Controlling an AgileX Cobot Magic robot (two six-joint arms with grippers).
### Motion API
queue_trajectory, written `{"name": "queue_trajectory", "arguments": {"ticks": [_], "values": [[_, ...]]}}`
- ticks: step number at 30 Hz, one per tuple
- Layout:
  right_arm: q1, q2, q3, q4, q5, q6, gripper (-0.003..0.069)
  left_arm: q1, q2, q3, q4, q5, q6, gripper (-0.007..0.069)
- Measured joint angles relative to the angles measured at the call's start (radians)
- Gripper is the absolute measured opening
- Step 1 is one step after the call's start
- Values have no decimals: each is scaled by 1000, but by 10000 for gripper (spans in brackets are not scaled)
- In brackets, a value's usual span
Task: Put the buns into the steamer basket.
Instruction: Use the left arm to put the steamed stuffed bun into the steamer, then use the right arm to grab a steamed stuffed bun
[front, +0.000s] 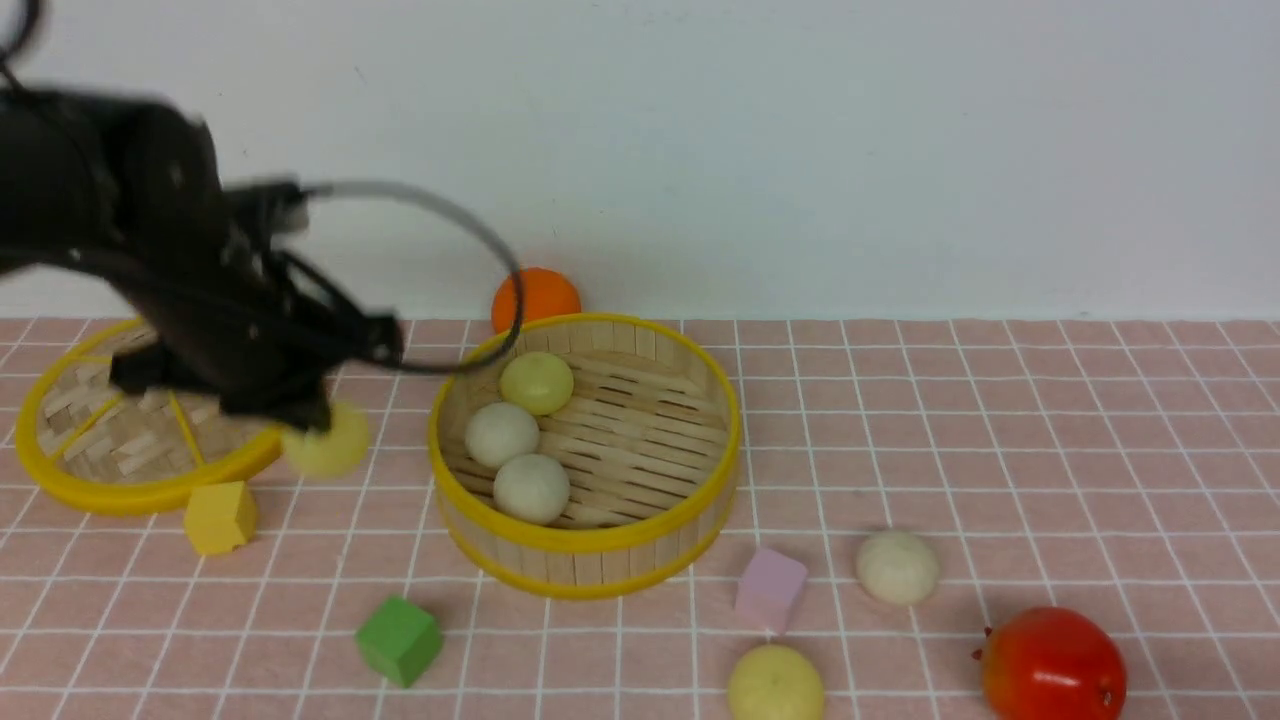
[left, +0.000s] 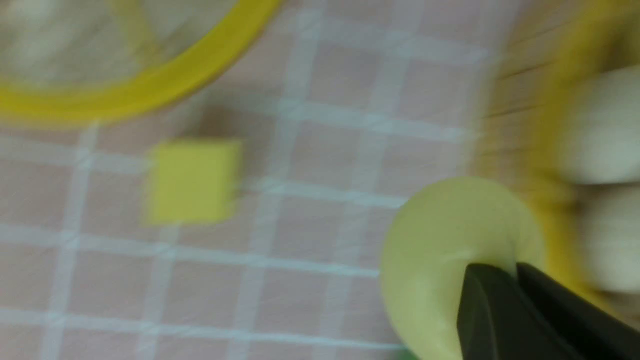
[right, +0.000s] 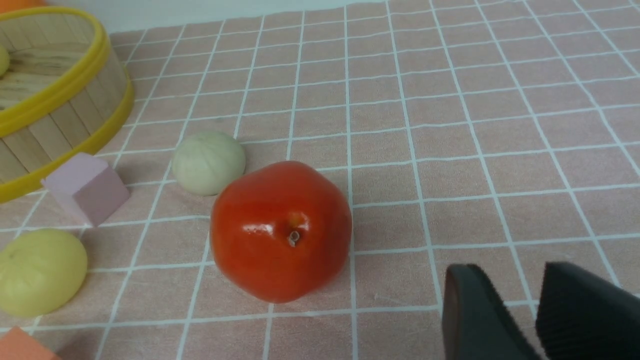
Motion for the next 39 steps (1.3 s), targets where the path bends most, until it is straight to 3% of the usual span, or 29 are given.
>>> {"name": "queue_trajectory", "arguments": {"ticks": [8,20,24,25,27,29,32,36,39], "values": [[0,0,0,0,0,0,240,-180,41,-22,-239,-99,134,13],[0,0,0,0,0,0,240,-227,277,-22,-262,-243,176,27],[0,0,0,0,0,0,240,-227,295,-22,-265,-250,176,113],[0,0,0,0,0,0,240,-227,289,-34,-265,-225,176,204],[0,0,0,0,0,0,240,-227,281,-47,-260,-195,176,259],[0,0,0,0,0,0,240,-227,232,-111,-223,-65,185,387],[0,0,0,0,0,0,240,-229,132,-213,-169,92,215,489],[0,0,0,0,0,0,240,-229,-61,-288,-137,244,225,517],[0,0,0,0,0,0,240,-229,-242,-282,-126,327,216,474]]}}
